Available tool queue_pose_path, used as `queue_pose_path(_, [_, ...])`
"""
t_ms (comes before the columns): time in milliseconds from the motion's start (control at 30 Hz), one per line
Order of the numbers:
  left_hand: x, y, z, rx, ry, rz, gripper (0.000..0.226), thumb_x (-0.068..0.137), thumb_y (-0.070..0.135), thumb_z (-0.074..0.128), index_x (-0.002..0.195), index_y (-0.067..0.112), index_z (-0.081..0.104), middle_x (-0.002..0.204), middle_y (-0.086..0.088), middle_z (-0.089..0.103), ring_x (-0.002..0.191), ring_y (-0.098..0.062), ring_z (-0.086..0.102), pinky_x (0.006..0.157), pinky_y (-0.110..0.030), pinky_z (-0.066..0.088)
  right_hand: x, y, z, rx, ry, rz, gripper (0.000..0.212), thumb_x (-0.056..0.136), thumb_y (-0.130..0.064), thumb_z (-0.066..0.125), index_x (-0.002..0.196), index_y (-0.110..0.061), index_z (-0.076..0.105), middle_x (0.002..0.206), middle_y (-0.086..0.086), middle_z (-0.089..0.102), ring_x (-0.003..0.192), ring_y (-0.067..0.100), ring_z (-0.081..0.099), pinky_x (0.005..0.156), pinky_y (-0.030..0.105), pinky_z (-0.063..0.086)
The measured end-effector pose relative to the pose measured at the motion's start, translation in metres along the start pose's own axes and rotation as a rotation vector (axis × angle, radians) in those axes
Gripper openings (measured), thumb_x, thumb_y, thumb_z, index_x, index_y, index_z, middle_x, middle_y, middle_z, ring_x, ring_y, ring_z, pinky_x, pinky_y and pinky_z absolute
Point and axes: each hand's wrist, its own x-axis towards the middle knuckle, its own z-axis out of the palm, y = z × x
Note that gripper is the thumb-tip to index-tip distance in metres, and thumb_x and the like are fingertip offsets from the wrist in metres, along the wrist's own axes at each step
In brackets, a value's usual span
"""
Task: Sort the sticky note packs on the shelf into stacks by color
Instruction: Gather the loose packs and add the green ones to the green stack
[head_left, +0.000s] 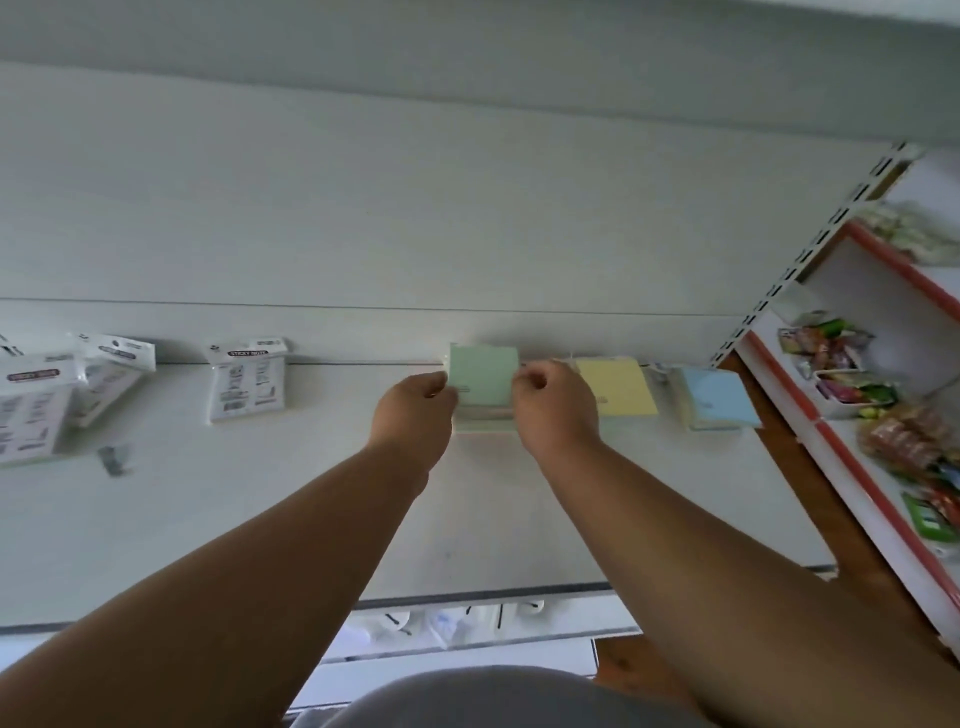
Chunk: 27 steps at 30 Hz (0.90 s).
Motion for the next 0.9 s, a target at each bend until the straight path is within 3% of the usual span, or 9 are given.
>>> queue_pose_path(133, [-0.010,0.005,0.009,-0.097,-0.081,-0.024,0.039,0.101,0.029,0.041,0.139,0.027,0.050,0.125,0.004,0.059,0.117,-0.021,0.054,0.089,-0.027,0.040,-0.009,-0.009,0.000,0.334,-0.281,0.216,0.048,0.100,-0.050,0.029,0.129,-0.020,0.053,0.117,0.004,0.054,0.099,0.024,0.049,0.083,0.032,0.038])
queue_pose_path(233, [-0.011,0.006,0.018,-0.265,-0.138,-0.119,0.047,0.102,0.041,0.038,0.144,0.022,0.042,0.148,-0.003,0.045,0.136,-0.025,0.042,0.104,-0.035,0.037,-0.012,-0.009,-0.006,0.565,-0.373,0.334,0.051,0.097,-0.059,0.027,0.128,-0.027,0.052,0.110,0.000,0.053,0.091,0.016,0.046,0.084,0.030,0.032])
queue_pose_path(300, [-0.007,0.005,0.019,-0.283,-0.116,-0.227,0.059,0.097,0.055,0.037,0.139,0.015,0.048,0.139,-0.015,0.052,0.131,-0.031,0.047,0.095,-0.038,0.042,-0.010,-0.004,-0.008,0.623,-0.371,0.334,0.042,0.097,-0.060,0.028,0.115,-0.030,0.052,0.096,-0.005,0.054,0.081,0.009,0.047,0.084,0.028,0.031])
queue_pose_path(400, [-0.005,0.000,0.017,-0.299,-0.123,-0.343,0.073,0.086,0.073,0.036,0.132,0.020,0.056,0.127,-0.009,0.059,0.119,-0.026,0.055,0.085,-0.032,0.042,-0.011,0.005,0.000,0.654,-0.372,0.320,0.048,0.096,-0.061,0.027,0.123,-0.030,0.054,0.111,-0.005,0.054,0.093,0.009,0.048,0.087,0.028,0.030])
queue_pose_path(500, [-0.004,-0.005,0.015,-0.315,-0.180,-0.270,0.072,0.081,0.076,0.038,0.135,0.030,0.054,0.135,0.001,0.057,0.126,-0.022,0.052,0.109,-0.037,0.038,-0.017,0.006,0.004,0.656,-0.391,0.304,0.053,0.097,-0.059,0.026,0.138,-0.030,0.045,0.116,-0.009,0.044,0.105,0.009,0.040,0.091,0.029,0.028])
queue_pose_path(633, [0.002,-0.009,0.008,-0.223,-0.233,-0.065,0.065,0.085,0.057,0.051,0.144,0.030,0.041,0.152,0.005,0.040,0.139,-0.017,0.039,0.116,-0.042,0.032,-0.016,0.012,0.000,0.605,-0.340,0.222,0.039,0.102,-0.044,0.029,0.129,-0.028,0.052,0.108,-0.008,0.050,0.101,0.010,0.044,0.089,0.027,0.031])
queue_pose_path(733, [0.003,-0.021,0.005,0.027,-0.233,0.098,0.054,0.092,0.021,0.049,0.143,0.033,0.039,0.147,0.009,0.044,0.131,-0.015,0.048,0.109,-0.035,0.041,-0.019,0.025,0.005,0.303,-0.210,0.043,0.031,0.100,-0.029,0.035,0.104,-0.011,0.060,0.094,0.002,0.062,0.087,0.022,0.057,0.074,0.034,0.043])
queue_pose_path(833, [-0.003,-0.026,0.004,0.105,-0.117,0.148,0.042,0.088,0.013,0.045,0.118,0.038,0.061,0.105,0.017,0.068,0.095,-0.012,0.064,0.078,-0.026,0.049,-0.021,0.038,0.012,0.055,-0.165,-0.041,0.022,0.087,-0.011,0.042,0.091,-0.008,0.064,0.084,0.010,0.067,0.077,0.029,0.062,0.065,0.037,0.051])
queue_pose_path(900, [-0.002,-0.031,0.005,0.294,-0.063,0.227,0.039,0.086,0.010,0.050,0.115,0.032,0.064,0.099,0.016,0.068,0.091,-0.010,0.064,0.072,-0.022,0.044,-0.020,0.039,0.012,0.014,-0.142,-0.078,0.019,0.084,-0.009,0.050,0.094,-0.009,0.067,0.088,0.009,0.069,0.081,0.027,0.063,0.069,0.037,0.052])
